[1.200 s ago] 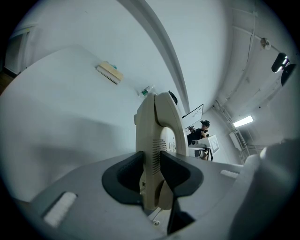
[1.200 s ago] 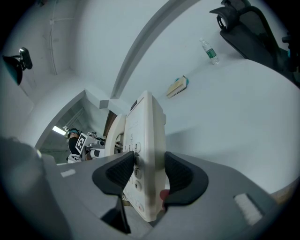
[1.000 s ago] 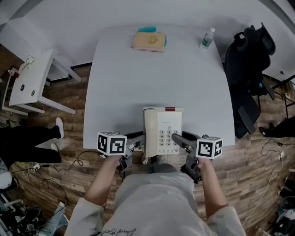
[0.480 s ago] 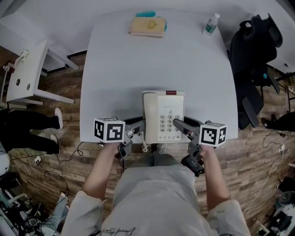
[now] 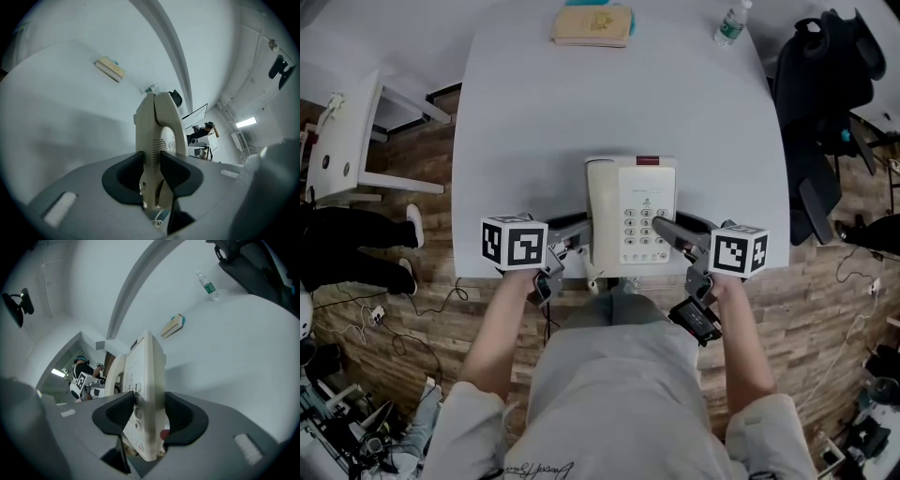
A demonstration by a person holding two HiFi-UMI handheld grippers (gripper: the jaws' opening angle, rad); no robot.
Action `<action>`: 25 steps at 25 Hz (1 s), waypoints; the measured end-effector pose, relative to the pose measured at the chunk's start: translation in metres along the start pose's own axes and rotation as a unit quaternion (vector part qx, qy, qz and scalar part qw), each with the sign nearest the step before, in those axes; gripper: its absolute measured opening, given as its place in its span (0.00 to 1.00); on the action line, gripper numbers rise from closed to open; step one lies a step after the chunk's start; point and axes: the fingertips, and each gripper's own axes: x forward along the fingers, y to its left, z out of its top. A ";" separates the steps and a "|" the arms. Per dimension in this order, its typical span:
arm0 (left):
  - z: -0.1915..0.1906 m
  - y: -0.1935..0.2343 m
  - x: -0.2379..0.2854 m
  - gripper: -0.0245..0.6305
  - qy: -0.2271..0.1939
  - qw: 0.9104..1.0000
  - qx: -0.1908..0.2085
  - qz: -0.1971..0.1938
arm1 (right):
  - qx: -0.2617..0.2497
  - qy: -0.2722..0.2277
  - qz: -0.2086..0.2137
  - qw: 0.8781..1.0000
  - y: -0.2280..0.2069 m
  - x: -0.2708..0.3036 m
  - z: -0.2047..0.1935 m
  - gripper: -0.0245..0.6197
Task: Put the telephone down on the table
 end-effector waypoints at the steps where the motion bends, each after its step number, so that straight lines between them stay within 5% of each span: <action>1: 0.001 0.003 0.003 0.23 0.001 1.000 -0.002 0.000 | 0.001 0.001 0.000 1.000 -0.004 0.002 0.002 0.37; 25: 0.006 0.030 0.024 0.23 0.011 1.000 -0.009 0.004 | 0.002 0.016 -0.004 1.000 -0.030 0.021 0.009 0.38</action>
